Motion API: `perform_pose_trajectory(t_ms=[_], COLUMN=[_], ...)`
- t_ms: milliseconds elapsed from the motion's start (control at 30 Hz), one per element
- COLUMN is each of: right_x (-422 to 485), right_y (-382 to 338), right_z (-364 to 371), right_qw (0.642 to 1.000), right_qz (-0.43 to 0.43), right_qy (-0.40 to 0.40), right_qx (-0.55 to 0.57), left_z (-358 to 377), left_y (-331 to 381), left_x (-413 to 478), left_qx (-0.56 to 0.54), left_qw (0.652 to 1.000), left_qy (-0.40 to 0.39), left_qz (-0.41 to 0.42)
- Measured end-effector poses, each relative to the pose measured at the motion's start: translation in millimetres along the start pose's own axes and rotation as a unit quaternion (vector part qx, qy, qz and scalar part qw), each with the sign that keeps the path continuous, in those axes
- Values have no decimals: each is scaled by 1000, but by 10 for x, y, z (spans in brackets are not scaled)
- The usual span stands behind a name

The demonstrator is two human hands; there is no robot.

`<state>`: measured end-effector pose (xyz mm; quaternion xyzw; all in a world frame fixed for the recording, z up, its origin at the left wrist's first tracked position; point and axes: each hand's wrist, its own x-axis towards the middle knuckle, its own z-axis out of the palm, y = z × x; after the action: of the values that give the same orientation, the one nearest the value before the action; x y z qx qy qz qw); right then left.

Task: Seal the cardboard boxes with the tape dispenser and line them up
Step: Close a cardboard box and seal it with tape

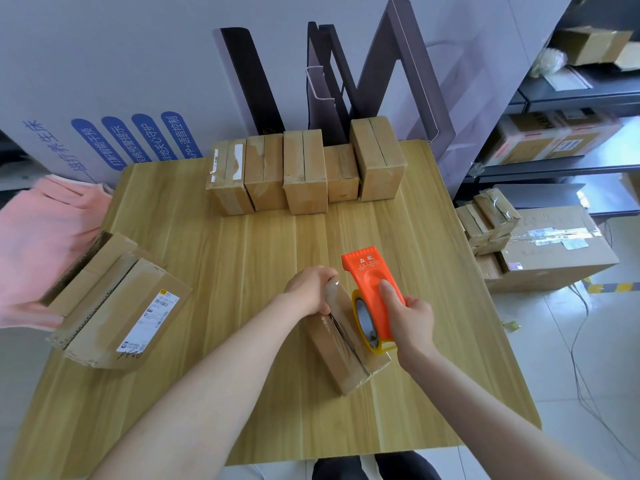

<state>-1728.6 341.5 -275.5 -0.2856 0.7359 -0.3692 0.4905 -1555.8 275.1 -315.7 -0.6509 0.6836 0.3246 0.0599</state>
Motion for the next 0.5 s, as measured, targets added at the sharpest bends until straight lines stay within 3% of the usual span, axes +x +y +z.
perform_pose_trajectory(t_ms=[100, 333, 400, 500], right_x=[5, -10, -4, -9], right_y=[-8, -34, -27, -32], right_z=[5, 15, 12, 13], right_qw=[1000, 1000, 1000, 1000], right_qz=[3, 6, 5, 1], right_qy=[0, -3, 1, -1], right_qx=[0, -1, -4, -7], left_z=[-10, -12, 38, 192], left_y=[9, 16, 6, -55], left_x=[-19, 28, -39, -260], left_qx=[-42, 23, 25, -44], left_qw=[998, 992, 994, 976], left_qy=[-9, -93, -44, 178], left_qz=[-40, -78, -102, -118])
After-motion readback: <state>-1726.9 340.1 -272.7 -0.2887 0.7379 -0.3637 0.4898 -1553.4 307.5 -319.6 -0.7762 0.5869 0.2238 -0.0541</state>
